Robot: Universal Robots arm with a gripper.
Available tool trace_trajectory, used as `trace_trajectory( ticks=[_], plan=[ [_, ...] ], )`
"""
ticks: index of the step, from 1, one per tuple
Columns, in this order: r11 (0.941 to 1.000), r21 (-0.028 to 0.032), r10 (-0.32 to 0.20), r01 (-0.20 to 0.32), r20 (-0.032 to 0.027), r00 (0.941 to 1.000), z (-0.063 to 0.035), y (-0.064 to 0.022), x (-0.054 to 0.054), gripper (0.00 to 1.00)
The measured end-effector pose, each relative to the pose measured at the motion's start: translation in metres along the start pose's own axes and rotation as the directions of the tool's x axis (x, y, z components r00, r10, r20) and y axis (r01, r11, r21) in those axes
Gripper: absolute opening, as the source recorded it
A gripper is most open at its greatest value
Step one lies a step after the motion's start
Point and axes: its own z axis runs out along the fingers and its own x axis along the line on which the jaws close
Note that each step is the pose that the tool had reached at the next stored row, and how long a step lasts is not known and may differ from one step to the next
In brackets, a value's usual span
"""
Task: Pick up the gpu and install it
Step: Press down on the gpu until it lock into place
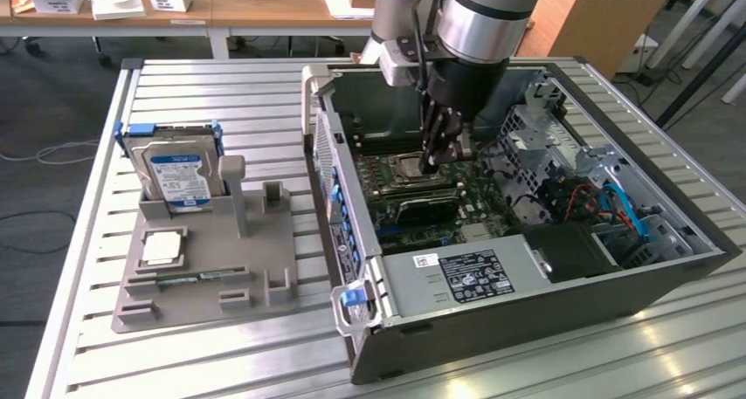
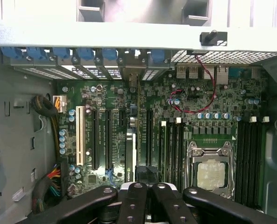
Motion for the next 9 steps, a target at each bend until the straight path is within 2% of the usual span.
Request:
trace_trajectory(
  ticks=[9],
  plan=[
    [1.0, -0.0001, 0.0, 0.0, -0.0001, 1.0, -0.0016, 0.0, 0.0, 0.11]
  ],
)
